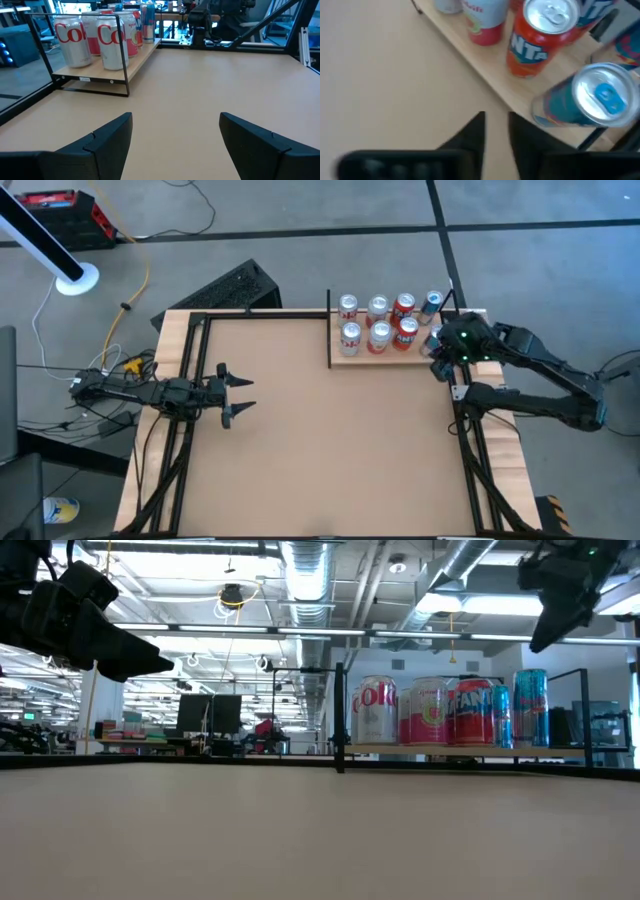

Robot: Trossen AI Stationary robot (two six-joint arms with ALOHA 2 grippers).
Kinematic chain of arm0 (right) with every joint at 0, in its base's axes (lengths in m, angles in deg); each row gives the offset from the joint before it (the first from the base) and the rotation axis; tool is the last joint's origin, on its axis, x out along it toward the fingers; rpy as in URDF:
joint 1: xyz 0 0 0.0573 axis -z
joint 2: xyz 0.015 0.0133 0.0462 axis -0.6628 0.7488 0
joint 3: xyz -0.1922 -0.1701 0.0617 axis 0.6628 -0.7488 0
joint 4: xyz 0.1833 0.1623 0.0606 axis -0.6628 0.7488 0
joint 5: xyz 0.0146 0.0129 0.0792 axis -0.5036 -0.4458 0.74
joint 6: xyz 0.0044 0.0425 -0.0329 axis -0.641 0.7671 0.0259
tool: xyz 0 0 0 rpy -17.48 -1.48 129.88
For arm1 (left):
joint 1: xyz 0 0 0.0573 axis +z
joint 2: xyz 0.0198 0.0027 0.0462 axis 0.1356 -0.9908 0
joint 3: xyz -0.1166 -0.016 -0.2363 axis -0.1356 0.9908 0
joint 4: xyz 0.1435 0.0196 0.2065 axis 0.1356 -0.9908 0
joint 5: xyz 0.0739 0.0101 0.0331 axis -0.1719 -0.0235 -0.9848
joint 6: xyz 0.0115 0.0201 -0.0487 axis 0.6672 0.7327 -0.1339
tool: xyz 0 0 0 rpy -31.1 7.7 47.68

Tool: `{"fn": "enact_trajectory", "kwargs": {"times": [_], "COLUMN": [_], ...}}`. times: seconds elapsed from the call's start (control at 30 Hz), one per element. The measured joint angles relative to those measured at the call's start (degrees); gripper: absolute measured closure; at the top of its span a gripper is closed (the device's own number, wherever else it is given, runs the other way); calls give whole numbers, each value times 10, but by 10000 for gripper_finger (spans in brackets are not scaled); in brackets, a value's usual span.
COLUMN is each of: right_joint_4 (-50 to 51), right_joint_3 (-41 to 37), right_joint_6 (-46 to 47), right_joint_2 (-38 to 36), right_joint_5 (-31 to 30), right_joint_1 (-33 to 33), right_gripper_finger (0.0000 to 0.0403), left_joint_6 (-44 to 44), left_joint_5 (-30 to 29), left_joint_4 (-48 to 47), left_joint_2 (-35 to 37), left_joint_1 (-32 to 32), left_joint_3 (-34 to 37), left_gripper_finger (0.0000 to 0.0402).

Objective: Place canned beverage on shelf
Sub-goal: Put the blue soda can on the shelf

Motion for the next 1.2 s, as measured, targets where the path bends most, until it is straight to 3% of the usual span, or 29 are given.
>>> {"fn": "enact_trajectory", "kwargs": {"times": [0.13, 0.27, 0.6, 1.2], "right_joint_4": [-4, 6, 11, 46], "right_joint_3": [0, 0, 0, 0], "right_joint_6": [-11, -15, -22, -20], "right_joint_2": [38, 76, 120, 142], "right_joint_5": [-9, -60, -65, -133], "right_joint_1": [-3, -2, -2, -1], "right_gripper_finger": [384, 379, 388, 386], "left_joint_6": [0, 0, 0, 0], "left_joint_5": [0, 0, 0, 0], "left_joint_4": [0, 0, 0, 0], "left_joint_2": [0, 0, 0, 0], "left_joint_1": [0, 0, 0, 0], "left_joint_3": [0, 0, 0, 0], "left_gripper_finger": [118, 118, 118, 118]}}
